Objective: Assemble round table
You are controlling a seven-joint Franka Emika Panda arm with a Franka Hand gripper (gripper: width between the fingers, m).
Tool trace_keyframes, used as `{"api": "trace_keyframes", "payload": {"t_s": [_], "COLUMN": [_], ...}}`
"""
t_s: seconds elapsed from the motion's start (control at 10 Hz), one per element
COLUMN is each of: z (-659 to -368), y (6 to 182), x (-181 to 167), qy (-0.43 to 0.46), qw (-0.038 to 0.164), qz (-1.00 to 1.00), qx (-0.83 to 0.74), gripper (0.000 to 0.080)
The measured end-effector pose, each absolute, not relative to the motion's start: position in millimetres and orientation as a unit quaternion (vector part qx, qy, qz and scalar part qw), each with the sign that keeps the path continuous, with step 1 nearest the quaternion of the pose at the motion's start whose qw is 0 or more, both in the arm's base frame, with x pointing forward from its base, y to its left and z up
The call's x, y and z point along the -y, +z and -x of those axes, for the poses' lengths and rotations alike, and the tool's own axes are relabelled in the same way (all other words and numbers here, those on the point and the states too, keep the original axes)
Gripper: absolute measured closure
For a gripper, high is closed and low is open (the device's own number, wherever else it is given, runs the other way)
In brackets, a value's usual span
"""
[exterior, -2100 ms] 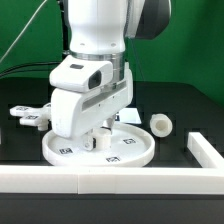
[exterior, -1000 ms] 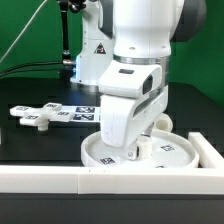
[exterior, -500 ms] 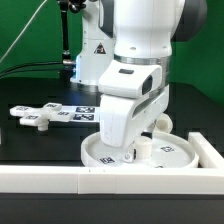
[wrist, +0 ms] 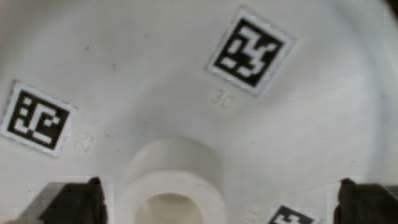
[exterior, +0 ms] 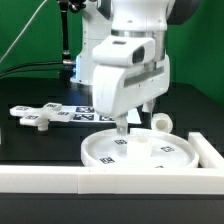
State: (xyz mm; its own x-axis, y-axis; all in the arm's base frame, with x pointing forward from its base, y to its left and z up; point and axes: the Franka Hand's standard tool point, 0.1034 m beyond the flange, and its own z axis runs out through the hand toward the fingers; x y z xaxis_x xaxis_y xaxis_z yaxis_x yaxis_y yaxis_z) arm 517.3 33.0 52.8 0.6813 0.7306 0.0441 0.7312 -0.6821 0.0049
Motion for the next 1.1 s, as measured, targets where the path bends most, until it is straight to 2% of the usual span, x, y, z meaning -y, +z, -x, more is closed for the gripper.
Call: {"api": "trace_keyframes", "payload": {"t_s": [0.2, 0.5, 0.7, 0.9, 1.1], "z": [-501.1, -501.9, -501.4, -484.5, -475.9], "y": [54.6, 53.7, 54.0, 56.5, 53.7], "x": [-39.6, -39.1, -41.2, -59.5, -79.7], "qy": [-0.013, -0.013, -0.013, -0.016, -0.005], "qw": [0.009, 0.010, 0.015, 0.017, 0.026], "qz": [0.940, 0.940, 0.965, 0.996, 0.999], "qx": [0.341, 0.340, 0.261, 0.082, -0.031], "gripper": [0.0151, 0.0151, 0.0151, 0.0151, 0.0151]}}
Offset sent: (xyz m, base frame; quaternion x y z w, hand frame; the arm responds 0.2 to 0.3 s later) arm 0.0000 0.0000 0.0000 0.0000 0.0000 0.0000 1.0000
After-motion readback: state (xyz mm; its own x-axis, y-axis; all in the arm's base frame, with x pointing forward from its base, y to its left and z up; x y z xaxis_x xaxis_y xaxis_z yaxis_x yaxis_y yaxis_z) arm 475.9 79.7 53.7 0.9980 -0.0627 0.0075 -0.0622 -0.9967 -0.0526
